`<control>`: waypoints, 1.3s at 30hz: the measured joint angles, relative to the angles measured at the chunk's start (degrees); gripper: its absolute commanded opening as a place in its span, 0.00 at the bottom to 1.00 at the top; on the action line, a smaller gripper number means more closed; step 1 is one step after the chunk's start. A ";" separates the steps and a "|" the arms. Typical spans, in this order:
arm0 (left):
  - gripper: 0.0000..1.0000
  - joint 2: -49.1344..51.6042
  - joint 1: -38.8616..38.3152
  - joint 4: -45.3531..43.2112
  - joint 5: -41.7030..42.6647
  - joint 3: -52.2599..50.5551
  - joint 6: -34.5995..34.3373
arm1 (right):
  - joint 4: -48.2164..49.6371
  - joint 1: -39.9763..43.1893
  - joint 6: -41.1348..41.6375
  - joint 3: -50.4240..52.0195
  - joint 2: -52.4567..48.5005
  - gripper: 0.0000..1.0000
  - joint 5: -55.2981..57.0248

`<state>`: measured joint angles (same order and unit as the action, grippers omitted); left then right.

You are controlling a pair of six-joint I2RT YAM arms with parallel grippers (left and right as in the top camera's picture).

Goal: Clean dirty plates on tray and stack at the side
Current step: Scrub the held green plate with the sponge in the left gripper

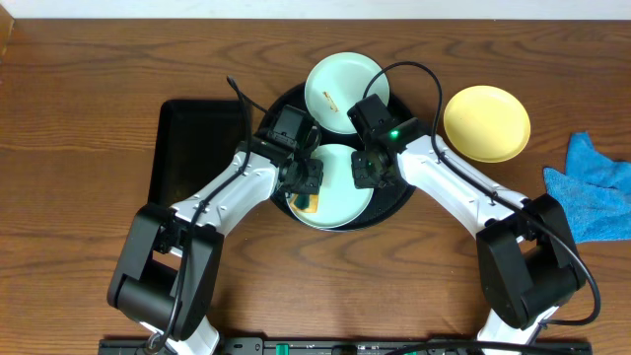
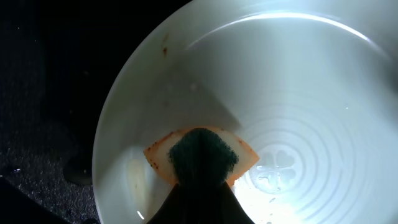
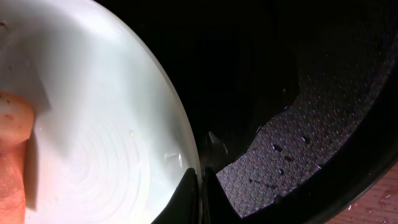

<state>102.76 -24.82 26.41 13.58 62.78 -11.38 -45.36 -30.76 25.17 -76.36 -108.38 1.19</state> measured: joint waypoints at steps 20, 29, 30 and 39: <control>0.08 2.82 0.02 -7.37 -2.10 -0.50 0.00 | -0.07 0.11 0.07 0.00 0.00 0.01 0.33; 0.12 4.37 0.02 -12.55 -3.02 -0.50 -0.22 | -0.02 0.59 0.09 0.00 0.00 0.01 0.28; 0.12 4.68 0.02 -13.18 -3.04 -0.50 -0.22 | -0.04 0.63 0.09 0.00 0.00 0.01 0.28; 0.12 6.25 0.07 -18.47 -3.21 -0.39 -0.96 | -0.09 0.83 0.15 0.00 0.00 0.01 0.94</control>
<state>109.01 -24.75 7.94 10.37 62.39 -12.34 -45.45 -29.93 25.32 -76.36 -108.38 2.13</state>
